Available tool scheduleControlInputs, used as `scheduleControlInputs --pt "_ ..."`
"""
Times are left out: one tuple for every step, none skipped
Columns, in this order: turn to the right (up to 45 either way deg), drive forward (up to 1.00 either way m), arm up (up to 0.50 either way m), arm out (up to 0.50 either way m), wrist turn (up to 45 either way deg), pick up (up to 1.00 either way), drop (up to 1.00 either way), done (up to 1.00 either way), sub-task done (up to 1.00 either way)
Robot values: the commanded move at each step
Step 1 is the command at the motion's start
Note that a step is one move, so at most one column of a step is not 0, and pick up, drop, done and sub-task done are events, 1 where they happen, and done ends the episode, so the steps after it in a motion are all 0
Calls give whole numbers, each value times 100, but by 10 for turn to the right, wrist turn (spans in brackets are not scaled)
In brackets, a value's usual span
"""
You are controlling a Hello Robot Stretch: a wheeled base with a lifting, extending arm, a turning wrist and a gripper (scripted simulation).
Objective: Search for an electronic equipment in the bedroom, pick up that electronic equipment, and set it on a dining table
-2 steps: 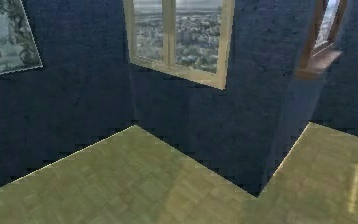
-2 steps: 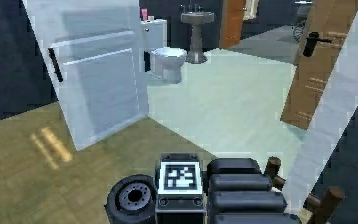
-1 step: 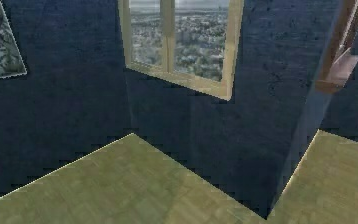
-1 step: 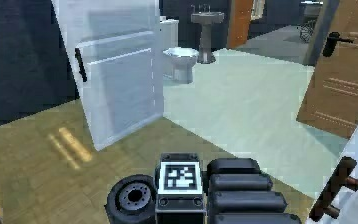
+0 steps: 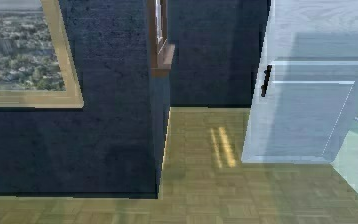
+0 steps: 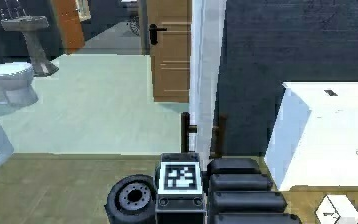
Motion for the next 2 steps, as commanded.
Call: scheduleControlInputs --pt "0 5 0 0 0 0 0 0 0" --pt "360 0 0 0 0 0 0 0 0"
